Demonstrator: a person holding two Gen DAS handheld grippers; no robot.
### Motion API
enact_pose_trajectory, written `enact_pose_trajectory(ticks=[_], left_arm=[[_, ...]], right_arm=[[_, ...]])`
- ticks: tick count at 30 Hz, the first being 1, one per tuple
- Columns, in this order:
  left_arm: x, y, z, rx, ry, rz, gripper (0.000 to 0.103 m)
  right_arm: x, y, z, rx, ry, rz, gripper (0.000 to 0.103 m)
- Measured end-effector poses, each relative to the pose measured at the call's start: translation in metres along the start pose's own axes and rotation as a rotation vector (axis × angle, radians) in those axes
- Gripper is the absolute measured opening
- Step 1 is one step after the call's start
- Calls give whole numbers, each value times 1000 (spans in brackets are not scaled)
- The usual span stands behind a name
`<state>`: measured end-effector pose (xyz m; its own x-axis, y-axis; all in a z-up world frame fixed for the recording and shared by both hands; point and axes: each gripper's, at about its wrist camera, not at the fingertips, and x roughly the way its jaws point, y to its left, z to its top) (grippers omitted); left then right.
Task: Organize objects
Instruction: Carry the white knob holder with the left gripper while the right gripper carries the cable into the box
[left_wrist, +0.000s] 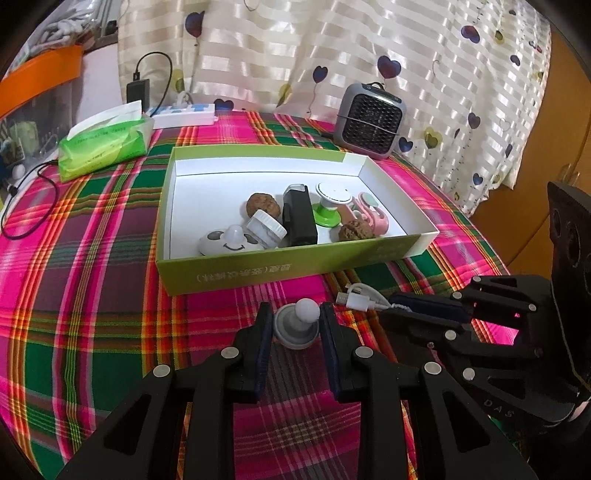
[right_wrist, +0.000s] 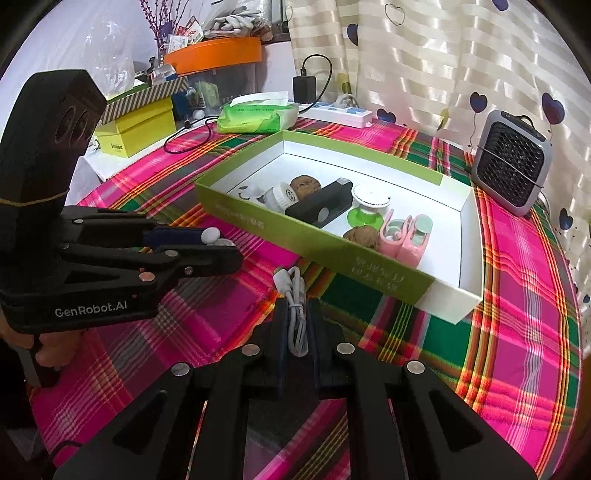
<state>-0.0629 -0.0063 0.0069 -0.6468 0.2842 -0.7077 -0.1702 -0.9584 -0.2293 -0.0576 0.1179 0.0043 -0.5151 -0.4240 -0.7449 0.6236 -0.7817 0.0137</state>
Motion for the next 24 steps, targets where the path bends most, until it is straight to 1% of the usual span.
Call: enact_pose_trajectory(ticks=[2, 4, 6, 8, 9, 16, 19, 24], left_arm=[[0, -1, -1, 4, 3, -2, 23], [0, -2, -1, 8, 6, -2, 23], [0, -1, -2, 8, 7, -3, 23], [0, -2, -2, 7, 7, -1, 23], [0, -2, -2, 6, 7, 0, 23], [2, -1, -3, 13, 21, 2, 23], [2, -3, -4, 21, 24, 1, 23], [1, -4, -4, 24, 22, 3, 23]], right_arm=[[4, 4, -1, -24, 28, 21, 11], [8, 11, -1, -54, 42, 12, 11], [8, 14, -1, -76, 40, 10, 15], [9, 16, -1, -91, 37, 6, 24], [11, 17, 0, -95, 40, 4, 25], [18, 12, 5, -84, 49, 15, 25], [16, 10, 4, -77, 45, 15, 19], [11, 7, 2, -49, 25, 2, 19]])
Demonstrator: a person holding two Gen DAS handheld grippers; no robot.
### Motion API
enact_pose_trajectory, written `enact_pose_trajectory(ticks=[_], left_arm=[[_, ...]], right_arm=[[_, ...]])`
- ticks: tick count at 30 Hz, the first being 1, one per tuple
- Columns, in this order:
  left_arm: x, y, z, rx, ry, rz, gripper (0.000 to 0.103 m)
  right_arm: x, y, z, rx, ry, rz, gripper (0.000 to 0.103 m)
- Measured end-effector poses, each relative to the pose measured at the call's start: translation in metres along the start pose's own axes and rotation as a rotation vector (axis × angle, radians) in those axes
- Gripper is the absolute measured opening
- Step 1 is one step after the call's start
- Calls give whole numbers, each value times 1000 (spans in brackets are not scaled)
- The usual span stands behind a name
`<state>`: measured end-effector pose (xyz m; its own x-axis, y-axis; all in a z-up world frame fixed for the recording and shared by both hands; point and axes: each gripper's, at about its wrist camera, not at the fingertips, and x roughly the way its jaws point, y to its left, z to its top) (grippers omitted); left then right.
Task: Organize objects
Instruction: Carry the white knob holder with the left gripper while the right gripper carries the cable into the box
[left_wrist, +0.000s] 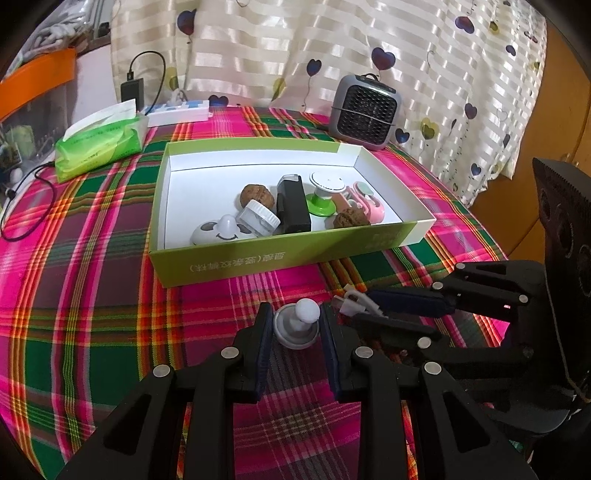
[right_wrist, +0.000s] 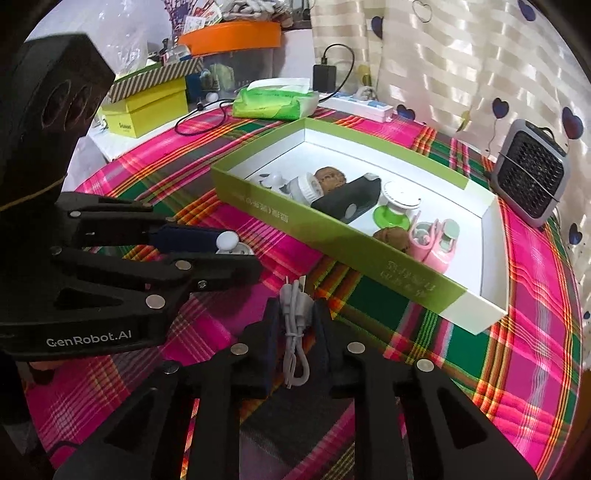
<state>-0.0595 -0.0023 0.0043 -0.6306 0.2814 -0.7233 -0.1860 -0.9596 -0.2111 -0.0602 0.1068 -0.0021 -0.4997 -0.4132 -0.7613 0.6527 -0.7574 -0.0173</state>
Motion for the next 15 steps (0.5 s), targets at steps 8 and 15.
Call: enact_pose_trajectory(ticks=[8, 15], left_arm=[[-8, -7, 2, 11, -22, 1, 23], [-22, -21, 3, 41, -57, 1, 23]], right_arm=[[-18, -1, -1, 48, -57, -21, 19], [-36, 2, 0, 74, -108, -40, 19]])
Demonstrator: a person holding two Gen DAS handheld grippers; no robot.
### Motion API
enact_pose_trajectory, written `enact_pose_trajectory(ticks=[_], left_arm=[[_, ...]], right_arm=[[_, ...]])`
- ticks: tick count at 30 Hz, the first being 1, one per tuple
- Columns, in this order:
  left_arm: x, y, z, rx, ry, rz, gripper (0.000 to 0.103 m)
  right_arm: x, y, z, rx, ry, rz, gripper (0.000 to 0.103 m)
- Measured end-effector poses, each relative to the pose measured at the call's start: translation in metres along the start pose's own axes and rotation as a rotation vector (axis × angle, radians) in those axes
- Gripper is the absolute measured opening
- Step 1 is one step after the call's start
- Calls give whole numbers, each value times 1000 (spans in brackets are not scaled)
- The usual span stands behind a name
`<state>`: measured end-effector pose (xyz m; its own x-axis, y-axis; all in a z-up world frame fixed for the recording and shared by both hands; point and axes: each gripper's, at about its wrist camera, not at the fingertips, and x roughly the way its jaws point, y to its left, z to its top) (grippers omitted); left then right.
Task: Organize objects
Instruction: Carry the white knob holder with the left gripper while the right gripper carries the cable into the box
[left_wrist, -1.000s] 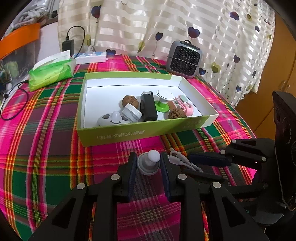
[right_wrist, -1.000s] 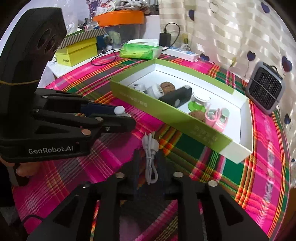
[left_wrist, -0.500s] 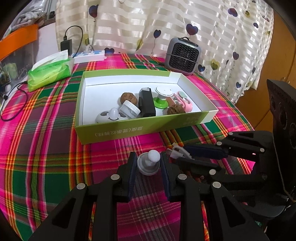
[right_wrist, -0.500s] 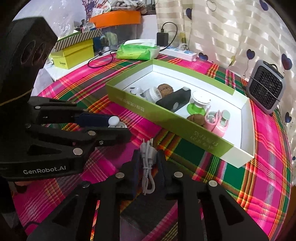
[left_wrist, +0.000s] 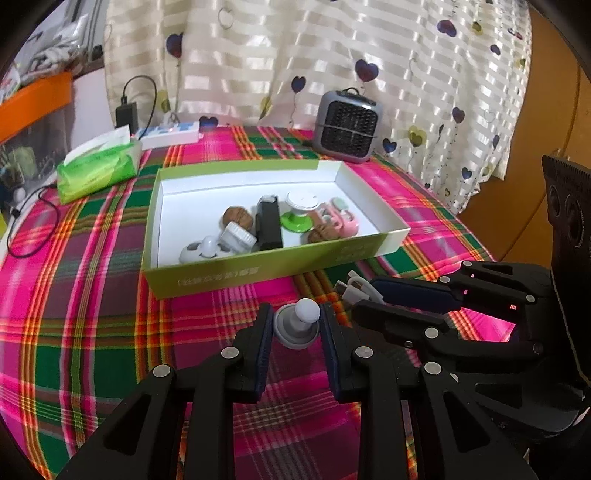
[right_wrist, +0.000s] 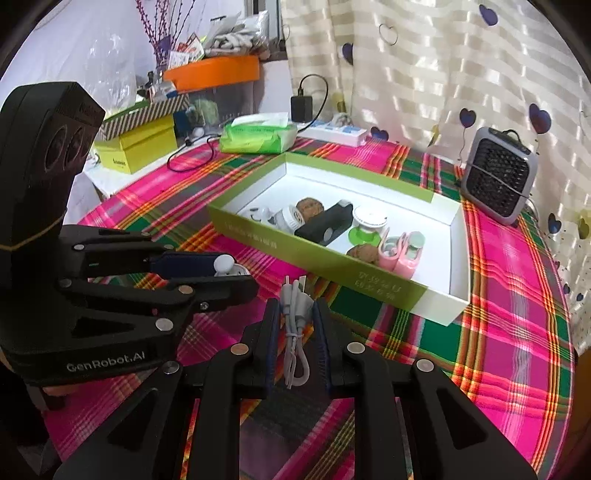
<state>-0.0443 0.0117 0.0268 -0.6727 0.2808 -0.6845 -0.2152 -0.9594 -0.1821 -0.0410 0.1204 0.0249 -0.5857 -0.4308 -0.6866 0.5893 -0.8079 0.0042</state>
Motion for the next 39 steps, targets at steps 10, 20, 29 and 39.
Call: enact_pose_trajectory(ticks=[10, 20, 29, 39], left_arm=[[-23, -19, 10, 53, -66, 28, 23], [-38, -26, 15, 73, -106, 43, 23], [-38, -26, 15, 71, -108, 46, 23], [-32, -20, 23, 76, -103, 58, 23]], right_arm=[[-26, -1, 2, 28, -77, -33, 19], [-42, -1, 6, 33, -122, -51, 19], [-42, 0, 6, 32, -125, -53, 19], [-37, -5, 14, 28, -122, -59, 19]])
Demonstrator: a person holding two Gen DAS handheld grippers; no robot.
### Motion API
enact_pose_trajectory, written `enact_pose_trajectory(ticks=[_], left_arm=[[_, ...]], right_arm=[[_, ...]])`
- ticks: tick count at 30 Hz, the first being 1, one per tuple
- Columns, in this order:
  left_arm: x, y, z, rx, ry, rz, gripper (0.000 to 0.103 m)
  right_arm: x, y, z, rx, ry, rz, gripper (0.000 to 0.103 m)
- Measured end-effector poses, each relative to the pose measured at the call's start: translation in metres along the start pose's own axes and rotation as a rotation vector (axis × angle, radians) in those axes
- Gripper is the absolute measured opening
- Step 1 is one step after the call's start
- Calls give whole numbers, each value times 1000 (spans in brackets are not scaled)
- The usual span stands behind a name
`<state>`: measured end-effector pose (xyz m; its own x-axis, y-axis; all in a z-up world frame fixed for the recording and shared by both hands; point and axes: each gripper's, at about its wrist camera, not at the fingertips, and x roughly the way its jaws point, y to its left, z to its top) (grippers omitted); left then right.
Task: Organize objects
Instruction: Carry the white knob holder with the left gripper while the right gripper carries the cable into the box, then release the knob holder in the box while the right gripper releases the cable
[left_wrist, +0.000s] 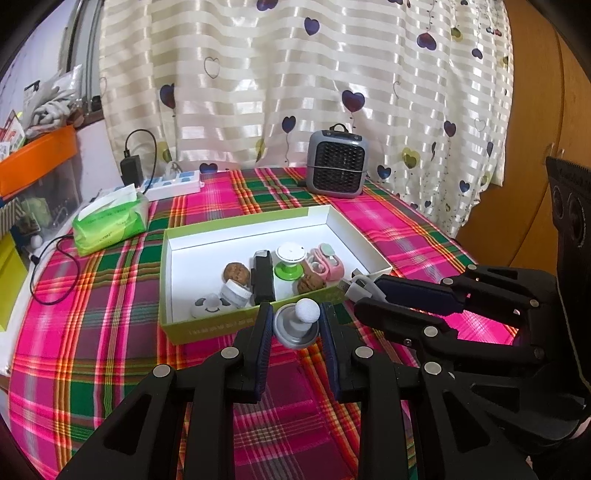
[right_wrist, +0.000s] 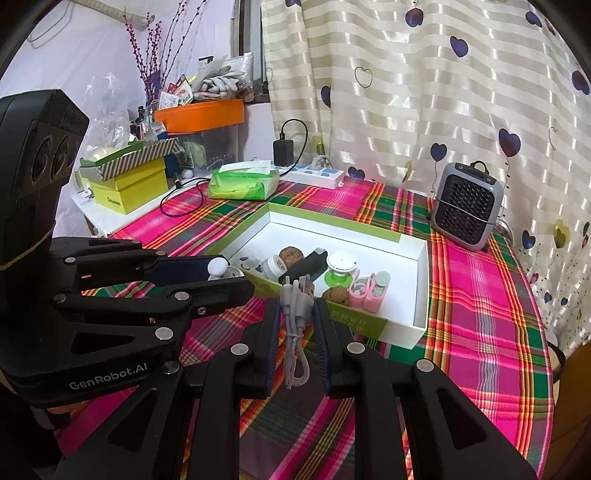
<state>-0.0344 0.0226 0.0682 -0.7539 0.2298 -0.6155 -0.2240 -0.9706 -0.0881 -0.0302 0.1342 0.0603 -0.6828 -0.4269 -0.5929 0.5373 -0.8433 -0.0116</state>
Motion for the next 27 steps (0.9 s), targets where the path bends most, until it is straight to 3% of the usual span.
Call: enact_pose_trajectory(ticks=[13, 27], left_arm=[[26, 6, 15, 22, 15, 10, 23], [74, 31, 35, -20, 37, 43, 23]], right_arm=[[23, -14, 14, -8, 20, -7, 19], [78, -42, 24, -6, 113, -30, 19]])
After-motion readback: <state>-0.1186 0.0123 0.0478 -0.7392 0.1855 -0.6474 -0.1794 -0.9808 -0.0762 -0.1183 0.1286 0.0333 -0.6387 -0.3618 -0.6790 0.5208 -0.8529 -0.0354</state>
